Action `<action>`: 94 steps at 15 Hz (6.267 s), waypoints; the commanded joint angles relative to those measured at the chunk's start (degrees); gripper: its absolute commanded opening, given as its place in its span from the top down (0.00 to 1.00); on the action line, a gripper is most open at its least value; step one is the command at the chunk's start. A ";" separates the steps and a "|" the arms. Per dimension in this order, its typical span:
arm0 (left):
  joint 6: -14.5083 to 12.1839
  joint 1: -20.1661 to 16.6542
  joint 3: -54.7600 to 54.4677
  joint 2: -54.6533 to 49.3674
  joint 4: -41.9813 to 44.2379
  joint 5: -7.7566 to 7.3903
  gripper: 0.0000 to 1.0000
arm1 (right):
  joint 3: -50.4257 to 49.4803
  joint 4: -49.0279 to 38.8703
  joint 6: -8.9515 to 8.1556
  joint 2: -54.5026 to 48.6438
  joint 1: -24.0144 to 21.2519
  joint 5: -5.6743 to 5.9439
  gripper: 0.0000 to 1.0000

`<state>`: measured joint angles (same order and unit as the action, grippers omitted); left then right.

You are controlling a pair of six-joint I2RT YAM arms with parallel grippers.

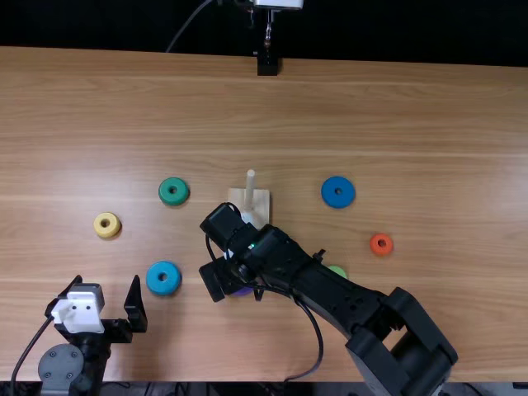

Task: Build the Hanoi tower: stack the rings onto the peg from bottom to top in this color order: purple, dark blue, light blue, dark green, light green, yellow, orange.

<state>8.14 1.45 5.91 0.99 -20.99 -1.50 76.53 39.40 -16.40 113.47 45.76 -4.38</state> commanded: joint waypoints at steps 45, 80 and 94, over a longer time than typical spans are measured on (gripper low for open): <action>-0.23 -0.31 -5.91 -0.99 -4.53 0.23 0.00 | 10.66 13.40 -3.11 -4.13 1.44 8.39 0.84; -0.23 -0.31 -5.91 -0.99 -4.53 0.23 0.00 | 58.64 40.72 10.18 8.96 -9.28 12.40 0.81; -0.34 -0.31 -5.91 -0.99 -4.53 0.23 0.00 | 61.90 40.40 10.18 13.36 -9.37 12.40 0.81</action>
<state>8.19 1.45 5.91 0.99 -21.04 -1.50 136.57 79.77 -6.28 126.08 37.08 7.33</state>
